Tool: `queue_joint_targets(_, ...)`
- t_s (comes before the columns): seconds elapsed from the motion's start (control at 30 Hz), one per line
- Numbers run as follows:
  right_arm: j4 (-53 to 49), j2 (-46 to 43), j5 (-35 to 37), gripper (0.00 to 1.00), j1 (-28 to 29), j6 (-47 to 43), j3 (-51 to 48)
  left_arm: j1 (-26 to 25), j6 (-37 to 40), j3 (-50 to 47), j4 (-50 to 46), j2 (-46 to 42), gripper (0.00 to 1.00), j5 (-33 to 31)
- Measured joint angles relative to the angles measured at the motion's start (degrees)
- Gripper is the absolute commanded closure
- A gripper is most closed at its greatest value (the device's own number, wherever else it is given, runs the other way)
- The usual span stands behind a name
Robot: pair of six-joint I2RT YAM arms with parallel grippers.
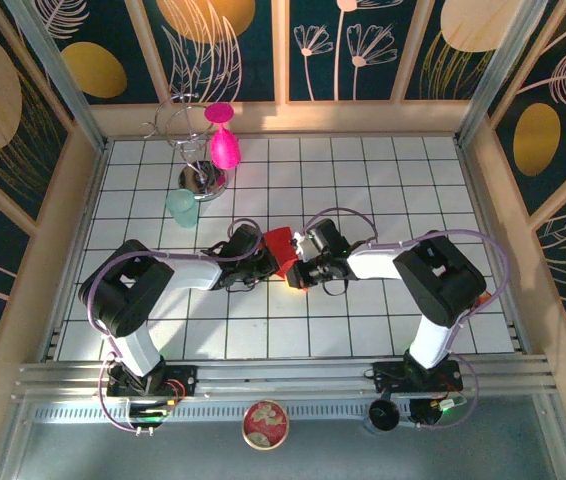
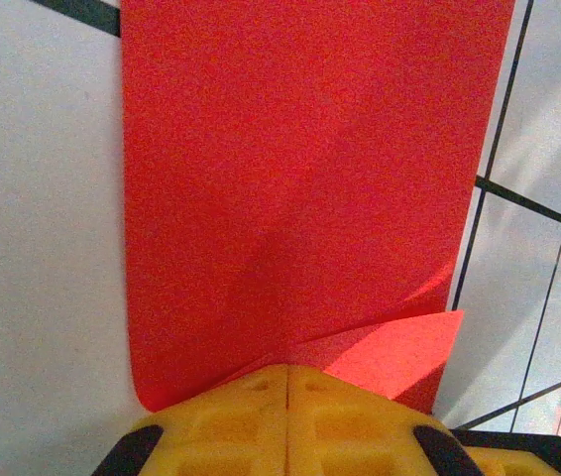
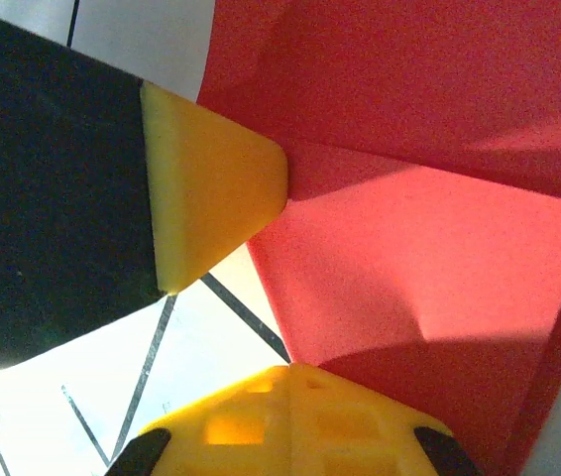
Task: Fold a paper plane with a square sheet of paper (pick it up from the middle)
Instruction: Third fold the triangle at the center of the table.
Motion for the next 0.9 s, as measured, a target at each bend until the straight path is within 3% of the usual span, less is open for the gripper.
queue_joint_targets(0.37, 7.61, -7.67, -3.02, 0.95, -3.39, 1.97, -12.24, -0.22, 0.59, 0.26, -0.48, 0.0, 0.94, -0.48)
queue_joint_targets(0.53, 5.92, -13.14, -2.73, 0.95, -3.89, 3.78, -16.59, -0.22, 0.79, 0.59, -1.05, 0.0, 0.94, -0.55)
queue_joint_targets(0.7, 3.65, -17.38, -1.42, 0.92, -3.04, 5.9, -14.91, -0.2, 1.05, 1.18, -2.03, 0.04, 0.94, -0.83)
queue_joint_targets(0.9, 3.74, -12.33, 1.84, 0.95, -0.13, 7.41, -6.91, -0.2, 1.22, 1.46, -2.58, 0.04, 0.94, -0.94)
